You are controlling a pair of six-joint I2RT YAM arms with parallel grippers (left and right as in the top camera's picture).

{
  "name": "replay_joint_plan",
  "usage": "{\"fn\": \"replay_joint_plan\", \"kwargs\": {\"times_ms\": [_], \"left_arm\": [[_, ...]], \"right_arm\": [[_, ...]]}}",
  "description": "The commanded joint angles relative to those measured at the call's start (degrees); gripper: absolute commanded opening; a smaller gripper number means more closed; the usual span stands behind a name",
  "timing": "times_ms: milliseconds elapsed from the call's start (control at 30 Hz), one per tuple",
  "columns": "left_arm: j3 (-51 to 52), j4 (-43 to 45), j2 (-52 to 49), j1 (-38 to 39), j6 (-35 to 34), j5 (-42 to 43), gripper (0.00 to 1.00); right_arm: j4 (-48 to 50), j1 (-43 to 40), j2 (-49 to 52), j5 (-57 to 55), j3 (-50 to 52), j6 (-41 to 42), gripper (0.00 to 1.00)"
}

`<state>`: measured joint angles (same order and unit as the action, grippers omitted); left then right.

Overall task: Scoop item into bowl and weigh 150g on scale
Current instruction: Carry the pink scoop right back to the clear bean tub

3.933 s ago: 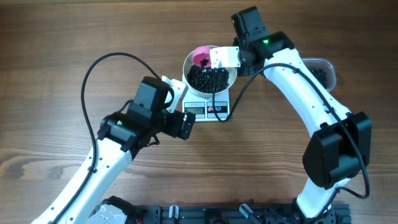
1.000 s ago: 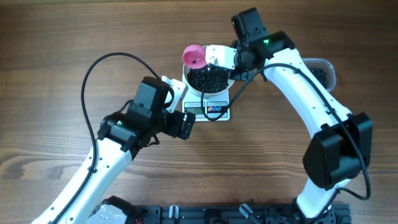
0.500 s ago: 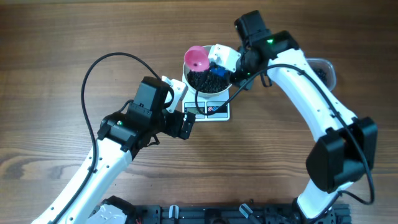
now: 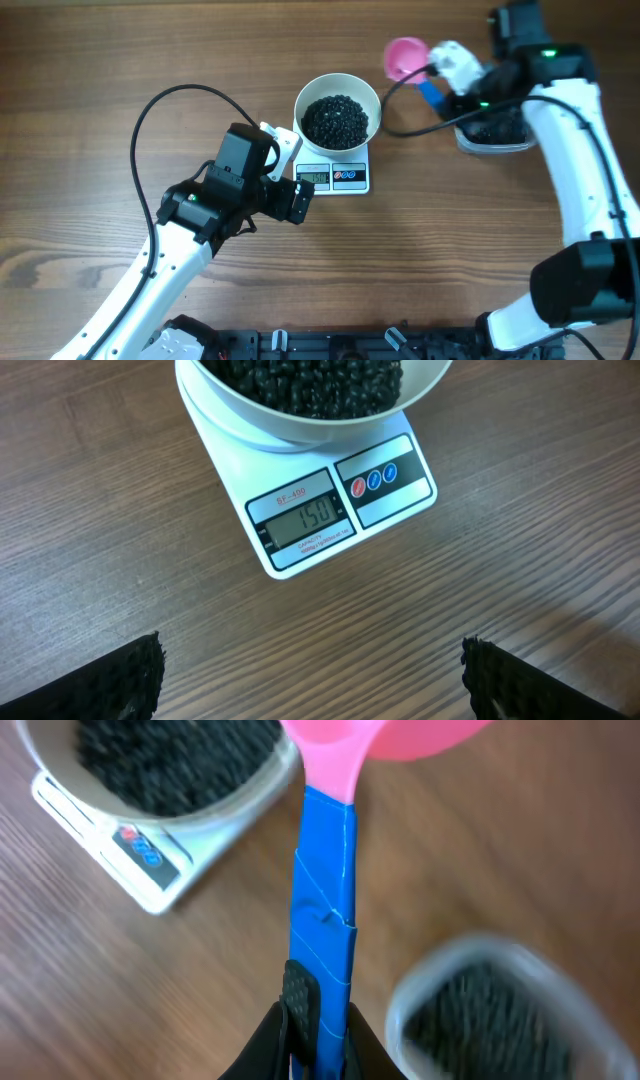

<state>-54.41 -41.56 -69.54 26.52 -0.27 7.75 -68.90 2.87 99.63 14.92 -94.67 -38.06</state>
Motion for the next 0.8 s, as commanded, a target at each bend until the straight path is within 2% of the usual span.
{"fn": "replay_joint_plan", "kwargs": {"times_ms": [0, 233, 367, 533, 767], "left_arm": [[-1.0, 0.2, -0.2, 0.3, -0.2, -0.3, 1.00], [-1.0, 0.2, -0.2, 0.3, -0.2, -0.3, 1.00], [-1.0, 0.2, -0.2, 0.3, -0.2, -0.3, 1.00], [-1.0, 0.2, -0.2, 0.3, -0.2, -0.3, 1.00], [-1.0, 0.2, -0.2, 0.3, -0.2, -0.3, 1.00]], "right_arm": [[-4.5, -6.0, -1.6, 1.6, -0.9, 2.1, 0.04], [-7.7, -14.6, -1.6, 0.7, -0.9, 2.1, 0.04], [-9.7, -18.2, -1.6, -8.5, -0.9, 2.1, 0.04], [-9.9, -19.1, -1.6, -20.7, -0.8, 2.1, 0.04], [-8.7, -18.2, -1.6, -29.3, 1.6, 2.2, 0.04]]}}
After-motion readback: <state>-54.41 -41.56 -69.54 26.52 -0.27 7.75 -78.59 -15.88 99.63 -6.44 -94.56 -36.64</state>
